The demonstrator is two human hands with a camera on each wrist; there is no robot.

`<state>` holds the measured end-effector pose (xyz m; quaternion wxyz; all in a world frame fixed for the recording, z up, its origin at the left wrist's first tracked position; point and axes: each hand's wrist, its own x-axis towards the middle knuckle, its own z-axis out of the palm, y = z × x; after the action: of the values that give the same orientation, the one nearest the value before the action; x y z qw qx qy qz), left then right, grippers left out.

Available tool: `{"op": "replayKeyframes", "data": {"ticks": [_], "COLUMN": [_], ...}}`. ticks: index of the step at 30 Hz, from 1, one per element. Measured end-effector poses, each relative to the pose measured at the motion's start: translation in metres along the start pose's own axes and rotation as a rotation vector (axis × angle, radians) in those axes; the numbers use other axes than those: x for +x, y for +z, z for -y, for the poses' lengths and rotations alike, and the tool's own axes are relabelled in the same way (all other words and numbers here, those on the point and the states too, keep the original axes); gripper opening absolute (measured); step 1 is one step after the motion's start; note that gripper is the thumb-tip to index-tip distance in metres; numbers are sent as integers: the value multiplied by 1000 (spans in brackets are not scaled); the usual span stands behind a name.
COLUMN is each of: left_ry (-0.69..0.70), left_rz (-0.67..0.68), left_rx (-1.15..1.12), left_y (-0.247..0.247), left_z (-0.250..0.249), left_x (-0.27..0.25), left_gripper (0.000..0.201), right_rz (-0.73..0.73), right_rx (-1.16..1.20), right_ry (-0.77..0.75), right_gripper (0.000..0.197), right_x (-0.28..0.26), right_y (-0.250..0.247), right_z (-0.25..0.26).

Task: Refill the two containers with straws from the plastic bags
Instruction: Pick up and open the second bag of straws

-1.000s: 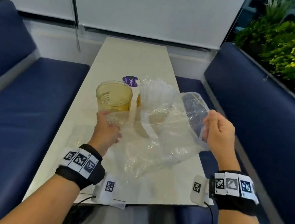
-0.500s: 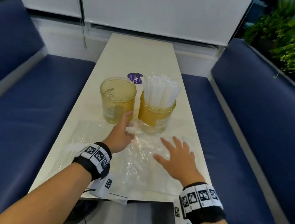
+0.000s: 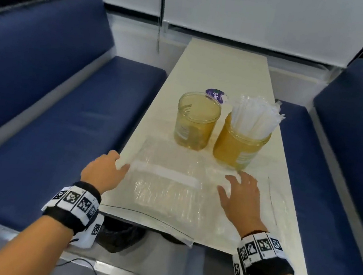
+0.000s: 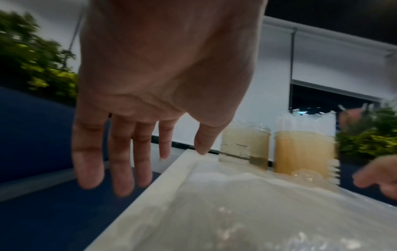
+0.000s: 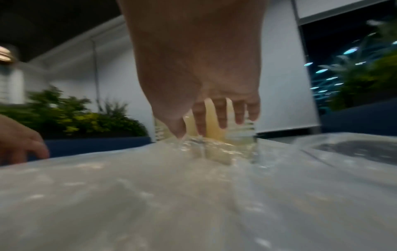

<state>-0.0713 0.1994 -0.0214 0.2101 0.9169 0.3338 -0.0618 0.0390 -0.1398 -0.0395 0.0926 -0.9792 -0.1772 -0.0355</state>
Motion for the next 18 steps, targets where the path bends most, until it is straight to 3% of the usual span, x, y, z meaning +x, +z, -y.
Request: {"op": "replayKeyframes", "data": {"ticks": [1, 2, 5, 7, 9, 18], "left_ry": [-45, -72, -84, -84, -78, -20], "left_rz": [57, 115, 250, 286, 300, 153], "left_rx": [3, -7, -92, -149, -186, -598], "left_y": [2, 5, 14, 17, 17, -21], "left_z": [12, 23, 38, 36, 31, 9], "left_x": [0, 1, -1, -5, -6, 1], "left_gripper": [49, 48, 36, 29, 26, 13], "right_rz": [-116, -128, 213, 348, 363, 200], "right_rx": [110, 194, 225, 67, -35, -179], "right_ry": [-124, -256, -536, -570, -542, -577], "right_gripper": [39, 36, 55, 73, 81, 63], "right_x": [-1, -4, -23, -28, -26, -27], "right_y": [-1, -2, 12, 27, 31, 23], "right_z": [15, 34, 90, 116, 135, 163]}}
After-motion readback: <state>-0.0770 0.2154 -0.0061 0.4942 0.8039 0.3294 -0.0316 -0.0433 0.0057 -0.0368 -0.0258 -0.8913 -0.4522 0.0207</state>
